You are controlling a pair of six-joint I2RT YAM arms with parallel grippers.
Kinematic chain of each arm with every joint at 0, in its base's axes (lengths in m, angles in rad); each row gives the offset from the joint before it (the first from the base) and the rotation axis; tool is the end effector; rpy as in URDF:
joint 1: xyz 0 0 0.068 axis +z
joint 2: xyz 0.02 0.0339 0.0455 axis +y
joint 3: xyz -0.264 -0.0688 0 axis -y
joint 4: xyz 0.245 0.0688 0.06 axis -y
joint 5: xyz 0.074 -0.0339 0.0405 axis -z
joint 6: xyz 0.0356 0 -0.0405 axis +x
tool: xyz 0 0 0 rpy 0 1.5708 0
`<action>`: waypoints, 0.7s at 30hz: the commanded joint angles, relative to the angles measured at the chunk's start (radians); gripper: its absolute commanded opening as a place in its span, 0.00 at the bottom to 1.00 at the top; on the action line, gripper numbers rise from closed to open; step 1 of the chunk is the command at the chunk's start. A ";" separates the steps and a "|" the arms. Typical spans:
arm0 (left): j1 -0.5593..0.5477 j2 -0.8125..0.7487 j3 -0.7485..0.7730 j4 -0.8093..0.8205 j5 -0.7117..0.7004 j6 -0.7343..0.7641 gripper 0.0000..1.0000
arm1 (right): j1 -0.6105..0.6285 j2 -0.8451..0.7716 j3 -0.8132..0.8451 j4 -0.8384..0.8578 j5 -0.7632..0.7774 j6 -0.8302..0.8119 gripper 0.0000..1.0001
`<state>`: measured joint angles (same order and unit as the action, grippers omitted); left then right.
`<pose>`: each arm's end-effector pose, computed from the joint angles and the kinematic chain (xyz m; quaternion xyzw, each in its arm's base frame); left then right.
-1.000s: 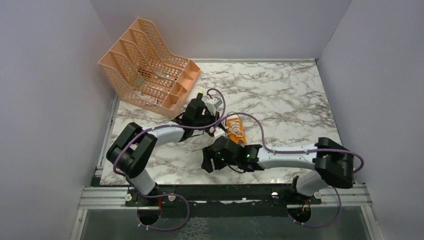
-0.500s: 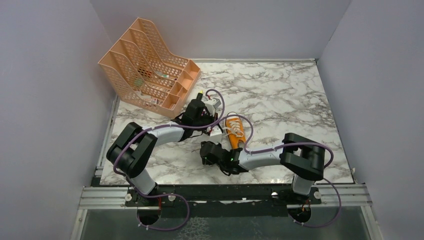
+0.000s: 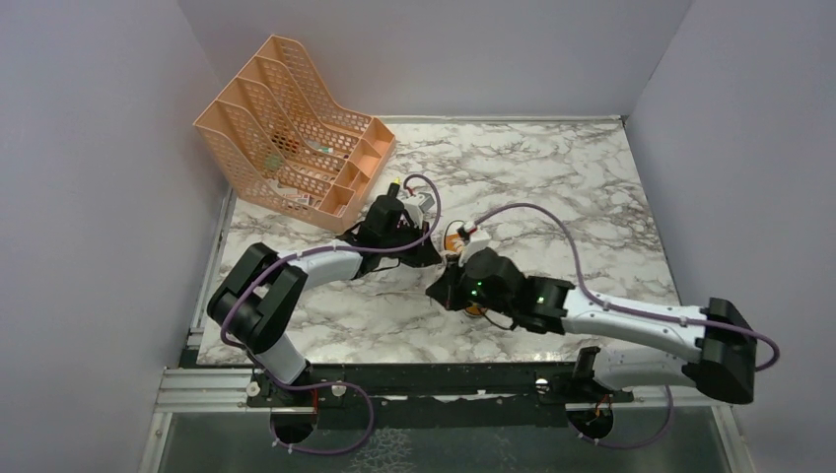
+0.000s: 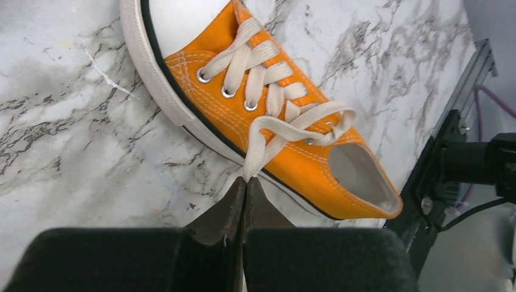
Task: Tie the shoes
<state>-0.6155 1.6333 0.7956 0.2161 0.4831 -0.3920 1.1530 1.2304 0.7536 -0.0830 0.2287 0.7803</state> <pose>0.2606 -0.2045 0.1736 0.2049 0.8461 -0.4005 0.2859 0.1166 0.2427 0.2455 -0.1067 0.8644 0.3392 0.3554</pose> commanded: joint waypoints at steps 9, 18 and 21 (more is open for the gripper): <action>-0.082 0.006 0.056 0.099 0.053 -0.162 0.00 | -0.211 -0.213 0.113 -0.616 -0.179 -0.104 0.00; -0.084 0.040 0.095 0.098 0.053 -0.166 0.00 | -0.450 -0.097 0.291 -1.139 -0.045 -0.099 0.00; -0.084 0.044 0.090 0.097 0.049 -0.163 0.00 | -0.548 -0.073 0.326 -1.167 -0.029 -0.120 0.01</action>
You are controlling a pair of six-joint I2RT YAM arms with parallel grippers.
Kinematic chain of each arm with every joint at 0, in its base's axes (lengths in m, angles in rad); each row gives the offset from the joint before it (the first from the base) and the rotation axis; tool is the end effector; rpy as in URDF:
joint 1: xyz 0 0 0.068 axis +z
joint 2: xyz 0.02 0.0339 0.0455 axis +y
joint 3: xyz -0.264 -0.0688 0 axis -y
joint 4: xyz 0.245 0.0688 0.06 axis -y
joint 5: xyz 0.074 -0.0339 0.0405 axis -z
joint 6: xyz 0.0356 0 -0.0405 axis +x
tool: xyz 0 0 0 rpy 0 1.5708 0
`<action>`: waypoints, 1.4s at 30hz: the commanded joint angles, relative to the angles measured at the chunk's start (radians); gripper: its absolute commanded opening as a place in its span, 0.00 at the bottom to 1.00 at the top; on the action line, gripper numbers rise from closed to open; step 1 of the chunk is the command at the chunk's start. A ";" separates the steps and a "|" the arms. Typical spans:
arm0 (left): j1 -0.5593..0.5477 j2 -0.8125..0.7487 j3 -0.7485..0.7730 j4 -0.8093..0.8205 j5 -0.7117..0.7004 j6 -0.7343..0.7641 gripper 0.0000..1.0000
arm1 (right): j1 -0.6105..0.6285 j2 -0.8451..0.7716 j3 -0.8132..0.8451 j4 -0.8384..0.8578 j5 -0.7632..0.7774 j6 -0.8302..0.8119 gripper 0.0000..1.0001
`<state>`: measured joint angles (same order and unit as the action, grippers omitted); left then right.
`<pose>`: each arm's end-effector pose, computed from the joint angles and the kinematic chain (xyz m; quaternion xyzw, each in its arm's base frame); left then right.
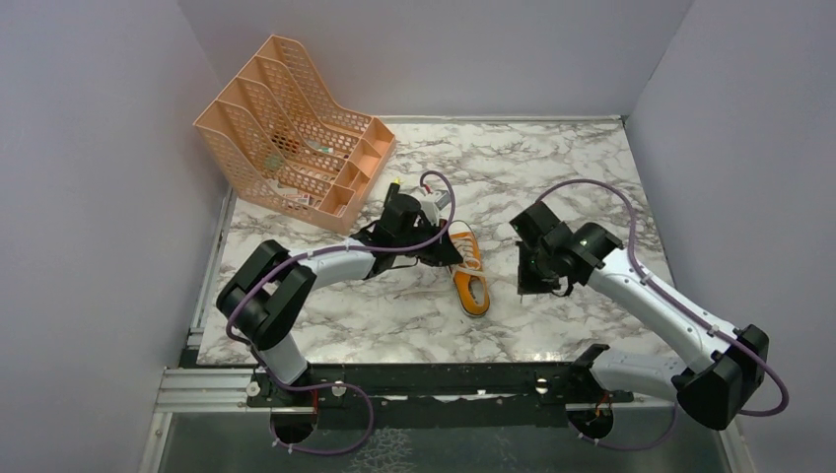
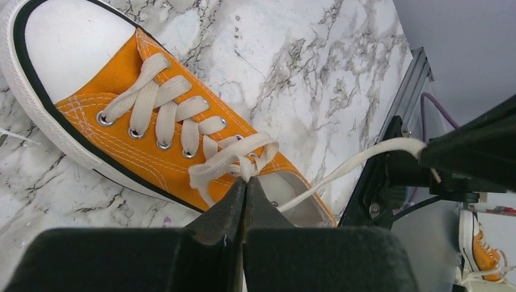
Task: Tie the shoes
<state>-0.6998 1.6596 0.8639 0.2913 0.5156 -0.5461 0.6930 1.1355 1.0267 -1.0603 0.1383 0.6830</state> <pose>0.2561 -0.2386 0.1927 0.1931 0.8203 -0.4651 0.2711 0.1581 0.1249 0.2854 0.0089 0.9776 0.0741 0.1967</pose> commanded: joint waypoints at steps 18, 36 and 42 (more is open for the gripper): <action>-0.002 0.043 0.045 0.015 0.018 0.006 0.00 | -0.475 0.253 -0.180 0.164 0.067 0.003 0.01; -0.002 0.036 0.088 -0.050 0.035 0.055 0.00 | -0.477 0.058 -0.039 0.433 -0.961 -0.589 0.80; -0.001 0.039 0.078 -0.017 0.051 0.034 0.00 | -0.640 0.260 -0.099 0.509 -1.230 -0.574 0.58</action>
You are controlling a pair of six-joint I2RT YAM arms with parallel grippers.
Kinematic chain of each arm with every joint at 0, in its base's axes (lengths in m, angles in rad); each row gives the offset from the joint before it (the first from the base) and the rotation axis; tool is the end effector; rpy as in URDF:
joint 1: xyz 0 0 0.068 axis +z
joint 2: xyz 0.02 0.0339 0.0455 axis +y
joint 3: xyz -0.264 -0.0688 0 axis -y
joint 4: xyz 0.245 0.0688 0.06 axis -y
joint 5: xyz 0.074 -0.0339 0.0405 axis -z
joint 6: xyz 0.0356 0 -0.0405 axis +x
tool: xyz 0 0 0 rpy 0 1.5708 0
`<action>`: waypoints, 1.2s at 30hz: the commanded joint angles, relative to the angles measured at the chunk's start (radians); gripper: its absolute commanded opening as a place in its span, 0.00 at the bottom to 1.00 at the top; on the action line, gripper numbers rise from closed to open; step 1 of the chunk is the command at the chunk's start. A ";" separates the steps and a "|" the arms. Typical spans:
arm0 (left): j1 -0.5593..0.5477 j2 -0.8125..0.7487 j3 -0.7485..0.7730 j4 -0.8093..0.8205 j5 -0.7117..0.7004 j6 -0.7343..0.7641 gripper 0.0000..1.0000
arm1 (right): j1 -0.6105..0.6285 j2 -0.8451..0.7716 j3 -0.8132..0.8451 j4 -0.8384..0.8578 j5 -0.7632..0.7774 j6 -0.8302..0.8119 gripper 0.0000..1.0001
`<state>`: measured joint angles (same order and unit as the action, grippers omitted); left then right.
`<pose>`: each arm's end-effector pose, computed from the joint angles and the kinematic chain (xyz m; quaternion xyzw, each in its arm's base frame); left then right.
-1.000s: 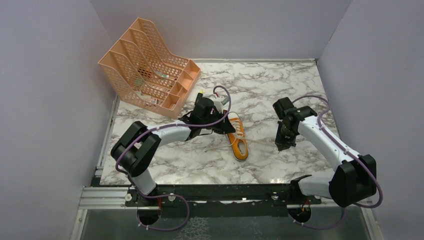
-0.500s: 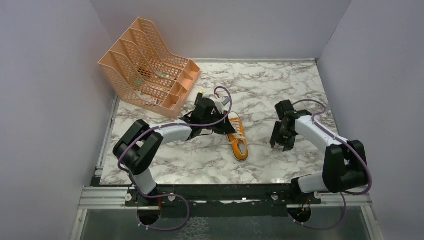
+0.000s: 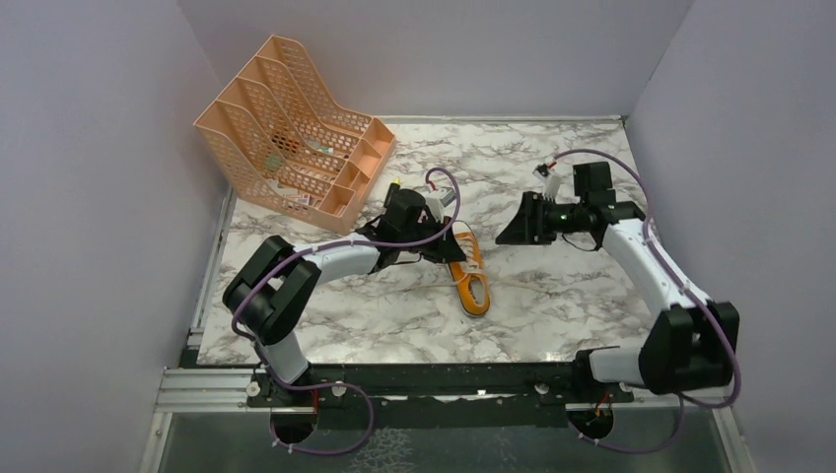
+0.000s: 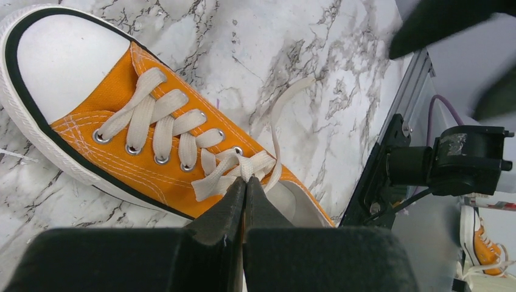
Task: Tie the shoes
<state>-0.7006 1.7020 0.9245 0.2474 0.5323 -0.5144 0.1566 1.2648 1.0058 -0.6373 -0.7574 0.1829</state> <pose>0.2647 -0.2469 0.1932 0.2080 0.8213 -0.4612 0.2636 0.2481 0.0639 0.2825 -0.1108 0.8783 0.3958 0.2441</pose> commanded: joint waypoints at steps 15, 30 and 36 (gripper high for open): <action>0.000 0.002 0.027 0.020 0.041 0.004 0.00 | -0.103 0.251 -0.286 0.433 -0.292 -0.005 0.48; 0.000 -0.010 0.018 0.019 0.038 0.003 0.00 | -0.031 0.385 -0.275 0.478 -0.379 -0.023 0.40; 0.000 -0.019 0.000 0.022 0.038 0.003 0.00 | -0.030 0.350 -0.316 0.508 -0.373 -0.005 0.35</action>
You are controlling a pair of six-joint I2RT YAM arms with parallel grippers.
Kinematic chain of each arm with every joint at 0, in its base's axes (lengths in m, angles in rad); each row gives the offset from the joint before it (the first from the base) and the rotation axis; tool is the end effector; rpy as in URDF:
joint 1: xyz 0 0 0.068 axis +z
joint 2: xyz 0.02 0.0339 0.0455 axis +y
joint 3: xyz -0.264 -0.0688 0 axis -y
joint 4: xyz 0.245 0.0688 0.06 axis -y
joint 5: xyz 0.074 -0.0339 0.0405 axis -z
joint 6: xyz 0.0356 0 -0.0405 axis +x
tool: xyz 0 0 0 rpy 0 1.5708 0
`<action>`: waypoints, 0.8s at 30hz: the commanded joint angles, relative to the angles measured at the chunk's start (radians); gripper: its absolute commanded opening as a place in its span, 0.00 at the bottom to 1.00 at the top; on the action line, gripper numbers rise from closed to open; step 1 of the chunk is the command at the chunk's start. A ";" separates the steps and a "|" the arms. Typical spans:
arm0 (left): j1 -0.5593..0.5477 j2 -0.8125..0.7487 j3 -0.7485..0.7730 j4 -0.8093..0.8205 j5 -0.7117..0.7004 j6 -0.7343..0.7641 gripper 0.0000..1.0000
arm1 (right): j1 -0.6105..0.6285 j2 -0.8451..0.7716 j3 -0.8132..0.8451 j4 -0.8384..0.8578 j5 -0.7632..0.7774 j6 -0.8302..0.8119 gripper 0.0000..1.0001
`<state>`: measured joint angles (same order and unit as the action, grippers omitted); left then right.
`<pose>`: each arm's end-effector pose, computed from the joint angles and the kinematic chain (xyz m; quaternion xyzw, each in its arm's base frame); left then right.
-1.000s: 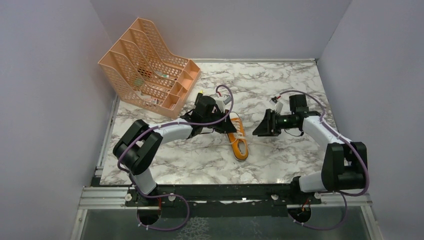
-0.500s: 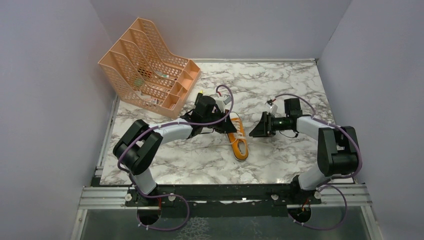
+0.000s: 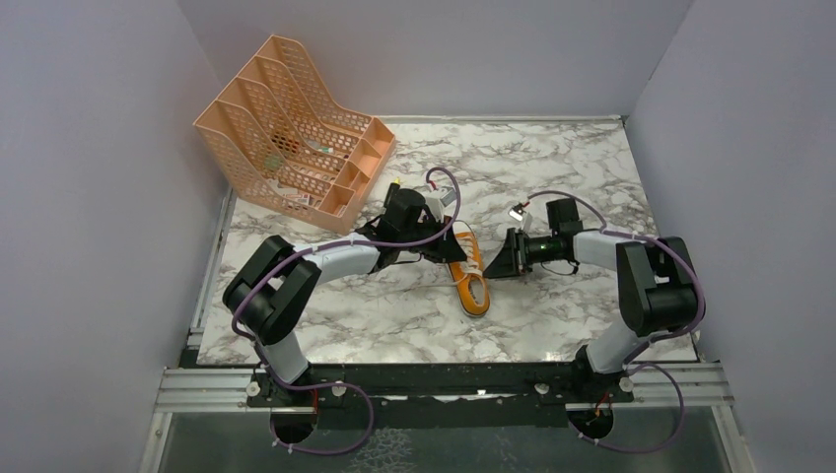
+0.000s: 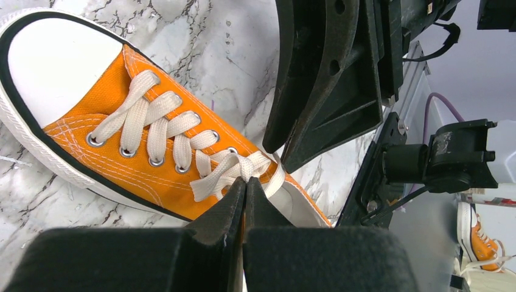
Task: Tie the shoes
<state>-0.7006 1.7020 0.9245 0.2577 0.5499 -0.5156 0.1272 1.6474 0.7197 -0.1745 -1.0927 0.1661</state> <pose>0.2646 -0.2475 0.1943 0.2125 0.8164 -0.4686 0.2621 0.2697 0.0664 0.1360 -0.1044 0.8333 0.5289 0.1224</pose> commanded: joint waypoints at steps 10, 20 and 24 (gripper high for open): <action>0.000 -0.035 -0.024 0.016 0.018 0.003 0.00 | 0.022 -0.023 -0.005 0.040 -0.035 0.000 0.37; 0.000 -0.052 -0.021 -0.014 0.007 0.019 0.00 | 0.027 -0.091 0.043 -0.112 0.069 0.001 0.05; -0.001 -0.077 -0.032 -0.043 0.004 0.045 0.00 | 0.029 -0.196 0.054 -0.211 0.149 0.071 0.01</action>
<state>-0.7006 1.6787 0.9066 0.2394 0.5495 -0.5072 0.1493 1.5558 0.7422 -0.2722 -1.0252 0.1780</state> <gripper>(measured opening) 0.003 0.015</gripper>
